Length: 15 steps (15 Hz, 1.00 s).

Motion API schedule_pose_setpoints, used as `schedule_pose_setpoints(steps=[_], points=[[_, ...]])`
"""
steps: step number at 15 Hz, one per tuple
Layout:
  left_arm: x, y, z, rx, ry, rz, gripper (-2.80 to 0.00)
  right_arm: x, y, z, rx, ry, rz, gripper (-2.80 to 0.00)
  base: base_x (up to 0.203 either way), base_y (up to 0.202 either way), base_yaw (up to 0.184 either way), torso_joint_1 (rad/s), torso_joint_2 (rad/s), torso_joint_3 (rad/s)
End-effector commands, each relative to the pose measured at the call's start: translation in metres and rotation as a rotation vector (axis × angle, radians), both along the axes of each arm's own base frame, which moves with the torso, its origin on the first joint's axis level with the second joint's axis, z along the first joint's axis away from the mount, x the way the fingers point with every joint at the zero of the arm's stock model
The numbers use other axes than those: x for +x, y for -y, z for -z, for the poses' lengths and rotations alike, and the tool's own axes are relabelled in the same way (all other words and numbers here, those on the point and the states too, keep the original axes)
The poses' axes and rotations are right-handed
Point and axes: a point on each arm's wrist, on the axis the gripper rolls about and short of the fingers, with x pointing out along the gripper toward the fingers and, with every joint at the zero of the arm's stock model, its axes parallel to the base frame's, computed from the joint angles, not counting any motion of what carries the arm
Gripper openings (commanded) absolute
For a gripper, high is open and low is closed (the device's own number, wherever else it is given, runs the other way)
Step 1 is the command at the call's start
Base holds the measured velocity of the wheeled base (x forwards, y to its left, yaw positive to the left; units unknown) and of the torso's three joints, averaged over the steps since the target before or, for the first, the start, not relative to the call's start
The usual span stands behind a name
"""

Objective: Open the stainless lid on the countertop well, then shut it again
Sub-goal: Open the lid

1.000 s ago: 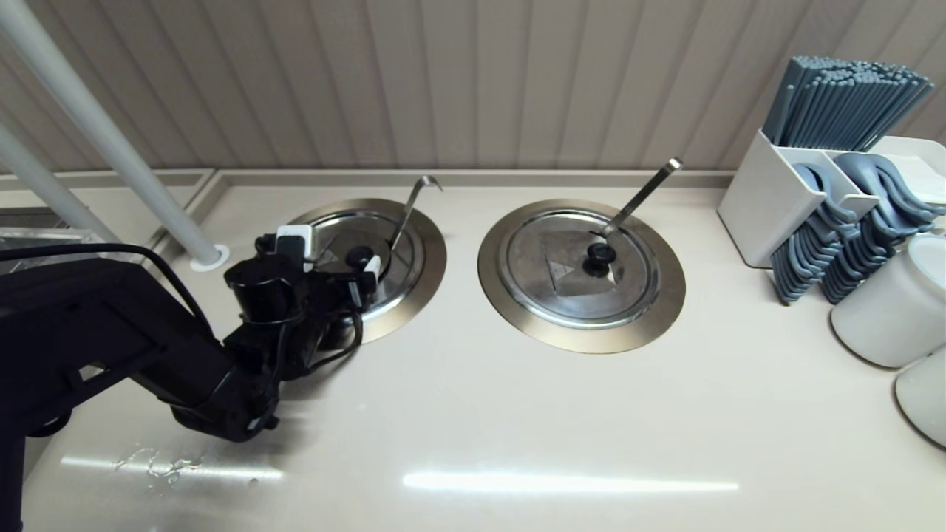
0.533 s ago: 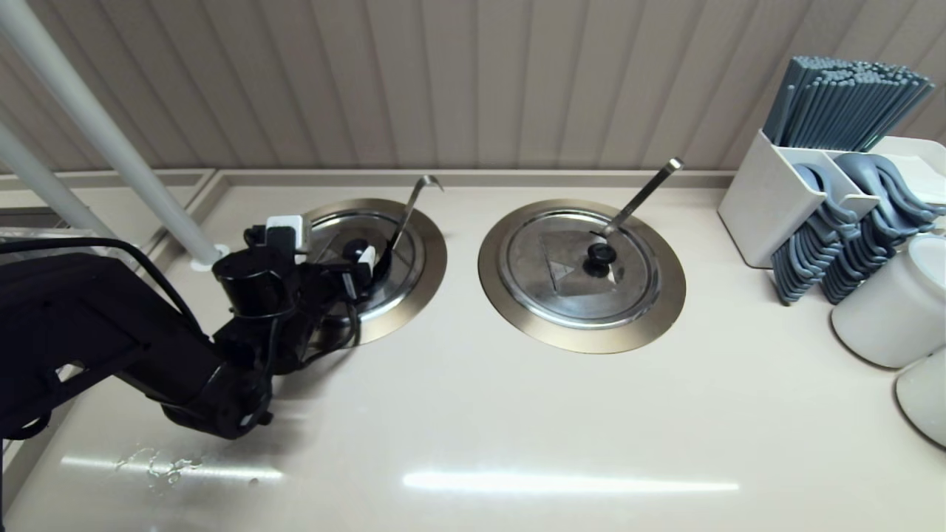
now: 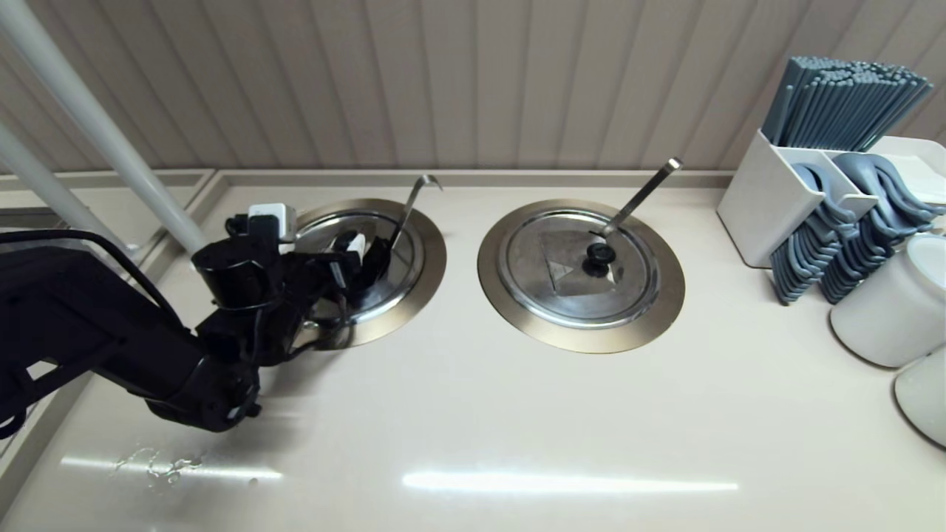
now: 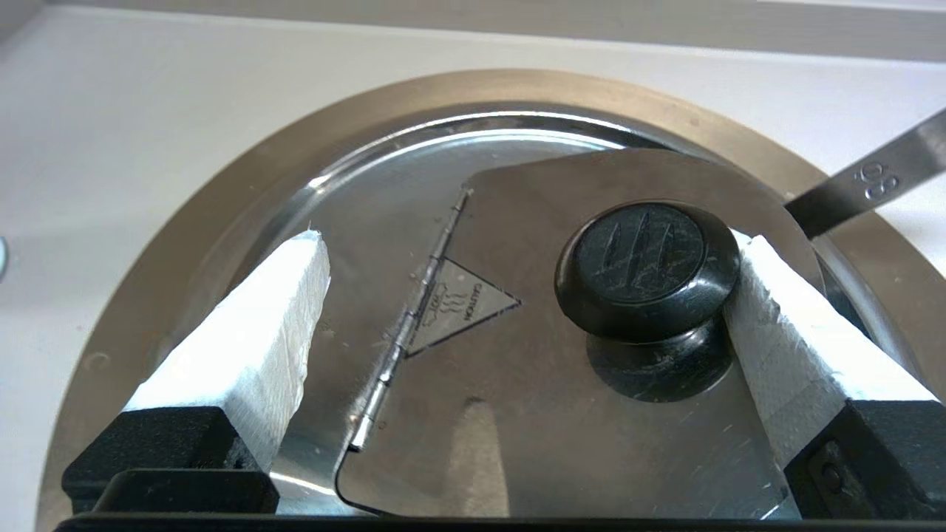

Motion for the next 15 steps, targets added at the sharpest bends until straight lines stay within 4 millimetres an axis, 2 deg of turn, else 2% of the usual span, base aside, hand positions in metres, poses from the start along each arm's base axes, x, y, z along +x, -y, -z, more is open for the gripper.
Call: schedule_pose_setpoints(steps=[1, 5, 15], points=[[-0.001, -0.003, -0.005, -0.006, 0.018, -0.01, 0.0, 0.0, 0.0, 0.0, 0.0, -0.001, 0.0, -2.8, 0.0, 0.0, 0.0, 0.0, 0.0, 0.0], [-0.003, -0.011, -0.013, -0.008, 0.037, -0.029, 0.0, 0.0, 0.0, 0.0, 0.0, -0.001, 0.0, -2.8, 0.0, 0.0, 0.0, 0.0, 0.0, 0.0], [-0.001, -0.025, -0.017, -0.006, 0.042, -0.056, 0.0, 0.0, 0.0, 0.0, 0.0, -0.001, 0.0, -2.8, 0.0, 0.0, 0.0, 0.0, 0.0, 0.0]])
